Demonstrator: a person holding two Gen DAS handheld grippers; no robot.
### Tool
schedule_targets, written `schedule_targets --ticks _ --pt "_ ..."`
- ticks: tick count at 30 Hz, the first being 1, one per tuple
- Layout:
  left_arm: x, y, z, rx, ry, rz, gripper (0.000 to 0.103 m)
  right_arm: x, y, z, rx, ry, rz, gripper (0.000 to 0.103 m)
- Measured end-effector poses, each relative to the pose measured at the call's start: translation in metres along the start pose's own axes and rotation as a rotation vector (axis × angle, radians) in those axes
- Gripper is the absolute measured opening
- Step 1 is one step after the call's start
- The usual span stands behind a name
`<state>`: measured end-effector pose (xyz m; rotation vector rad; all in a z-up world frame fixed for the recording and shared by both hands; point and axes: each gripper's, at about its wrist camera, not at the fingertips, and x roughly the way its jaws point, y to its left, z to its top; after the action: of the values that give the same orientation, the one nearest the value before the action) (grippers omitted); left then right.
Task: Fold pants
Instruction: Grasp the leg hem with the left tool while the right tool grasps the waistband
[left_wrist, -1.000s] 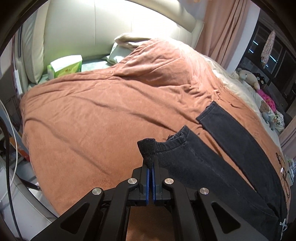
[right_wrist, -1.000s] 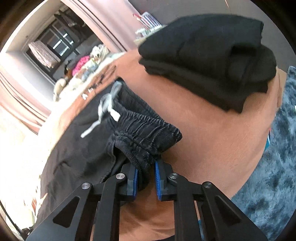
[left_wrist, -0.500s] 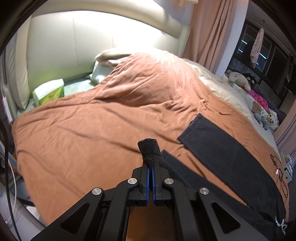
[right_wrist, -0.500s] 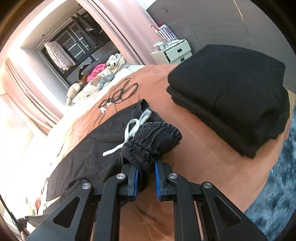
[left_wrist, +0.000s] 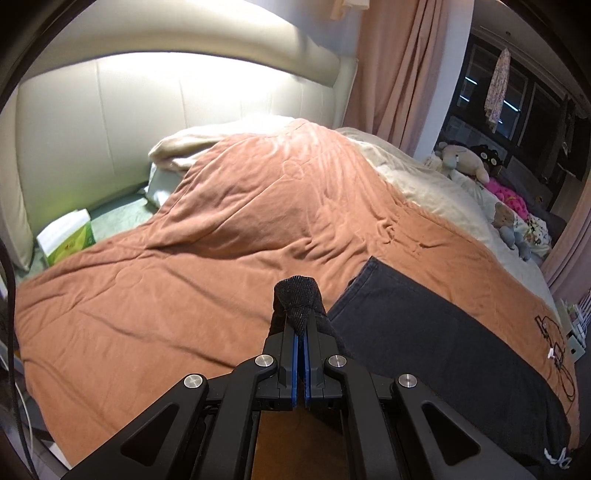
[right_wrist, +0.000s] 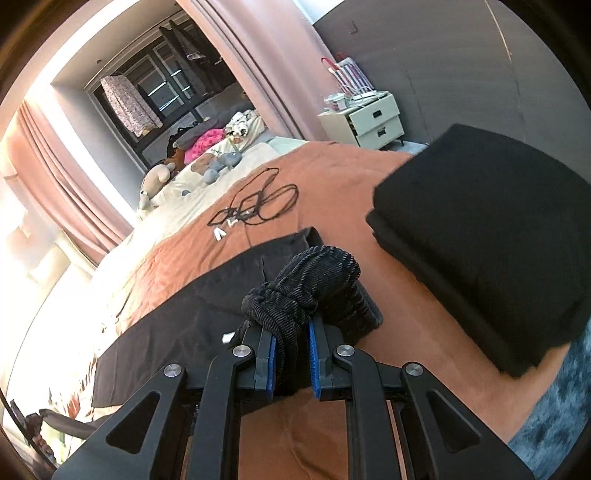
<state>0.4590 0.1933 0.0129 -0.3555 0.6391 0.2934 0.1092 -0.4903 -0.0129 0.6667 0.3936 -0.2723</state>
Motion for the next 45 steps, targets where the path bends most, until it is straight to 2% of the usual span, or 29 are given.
schedule_targets --ticks 12,20,34,39,45 --pt "0.045 -0.058 0.049 0.042 -0.008 0.024 0.002 0.058 0.026 0.049 -0.036 0.027 -0.014 0.011" --pt "0.092 -0.089 0.074 0.037 0.028 0.041 0.002 0.110 0.045 0.081 -0.056 0.049 -0.037 0.011" --pt "0.214 -0.153 0.084 0.054 0.126 0.111 0.002 0.226 0.066 0.113 -0.070 0.106 -0.125 0.011" --pt "0.255 -0.164 0.077 0.046 0.161 0.139 0.002 0.265 0.065 0.116 -0.062 0.146 -0.163 0.011" --pt "0.287 -0.169 0.072 0.032 0.184 0.164 0.002 0.288 0.070 0.119 -0.081 0.162 -0.183 0.011"
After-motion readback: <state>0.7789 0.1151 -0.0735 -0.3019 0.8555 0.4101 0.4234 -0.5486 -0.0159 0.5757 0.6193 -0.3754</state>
